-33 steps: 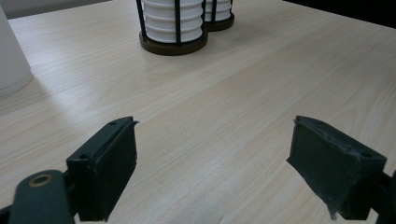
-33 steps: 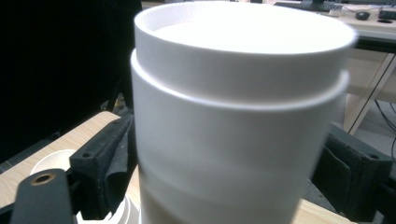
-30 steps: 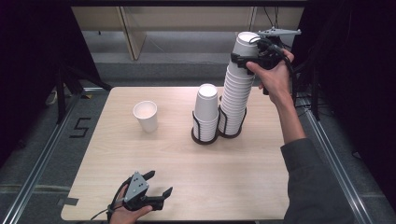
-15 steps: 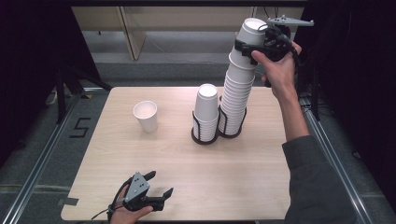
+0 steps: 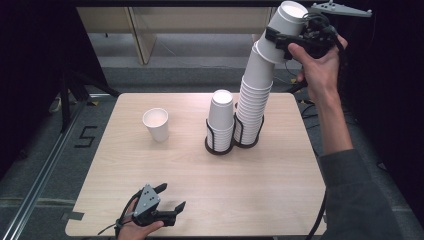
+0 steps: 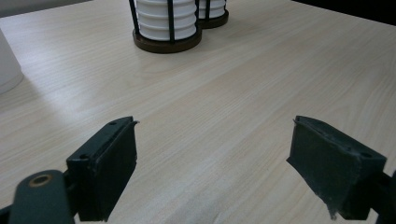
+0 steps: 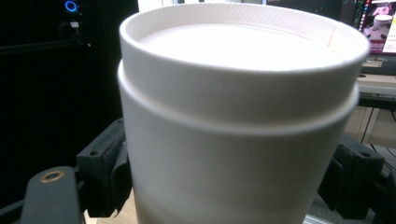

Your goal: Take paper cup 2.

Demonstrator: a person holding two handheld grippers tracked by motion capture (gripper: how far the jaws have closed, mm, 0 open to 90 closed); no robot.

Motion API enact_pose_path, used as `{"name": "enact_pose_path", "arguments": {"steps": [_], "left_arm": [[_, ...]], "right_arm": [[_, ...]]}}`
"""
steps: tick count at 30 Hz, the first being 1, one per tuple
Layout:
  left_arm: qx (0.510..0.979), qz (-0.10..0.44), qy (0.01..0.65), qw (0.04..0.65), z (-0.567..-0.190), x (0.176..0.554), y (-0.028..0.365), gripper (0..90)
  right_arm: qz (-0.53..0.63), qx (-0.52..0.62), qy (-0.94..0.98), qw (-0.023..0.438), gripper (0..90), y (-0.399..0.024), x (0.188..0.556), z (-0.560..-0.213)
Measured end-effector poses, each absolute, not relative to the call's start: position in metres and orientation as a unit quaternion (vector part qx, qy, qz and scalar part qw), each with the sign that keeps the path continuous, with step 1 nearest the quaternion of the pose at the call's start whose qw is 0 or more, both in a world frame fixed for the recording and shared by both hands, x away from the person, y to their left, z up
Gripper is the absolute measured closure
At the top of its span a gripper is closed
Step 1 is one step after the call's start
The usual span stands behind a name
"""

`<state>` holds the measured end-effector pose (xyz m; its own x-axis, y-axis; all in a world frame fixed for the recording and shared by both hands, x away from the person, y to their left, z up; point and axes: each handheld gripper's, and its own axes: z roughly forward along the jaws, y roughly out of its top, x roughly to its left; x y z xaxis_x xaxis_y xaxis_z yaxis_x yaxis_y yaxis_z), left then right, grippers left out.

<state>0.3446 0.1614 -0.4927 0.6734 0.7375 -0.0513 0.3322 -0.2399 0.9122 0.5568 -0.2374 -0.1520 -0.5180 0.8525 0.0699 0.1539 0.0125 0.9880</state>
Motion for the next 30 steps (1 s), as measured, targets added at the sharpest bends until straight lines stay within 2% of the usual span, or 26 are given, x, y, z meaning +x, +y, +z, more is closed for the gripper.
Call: {"name": "enact_pose_path", "arguments": {"steps": [7, 14, 21, 30], "left_arm": [[0.764, 0.2, 0.351, 0.503, -0.493, 0.345, 0.16, 14.6], [0.766, 0.199, 0.351, 0.499, -0.493, 0.346, 0.16, 14.5], [0.761, 0.197, 0.356, 0.505, -0.494, 0.347, 0.161, 14.5], [0.757, 0.199, 0.362, 0.506, -0.494, 0.349, 0.161, 14.6]], "right_arm": [[0.573, 0.391, 0.647, 0.316, 18.3, -0.261, 0.537, -0.152], [0.555, 0.393, 0.656, 0.327, 18.3, -0.285, 0.516, -0.166], [0.543, 0.396, 0.671, 0.312, 18.3, -0.295, 0.497, -0.201], [0.539, 0.384, 0.691, 0.291, 18.3, -0.288, 0.473, -0.251]]}}
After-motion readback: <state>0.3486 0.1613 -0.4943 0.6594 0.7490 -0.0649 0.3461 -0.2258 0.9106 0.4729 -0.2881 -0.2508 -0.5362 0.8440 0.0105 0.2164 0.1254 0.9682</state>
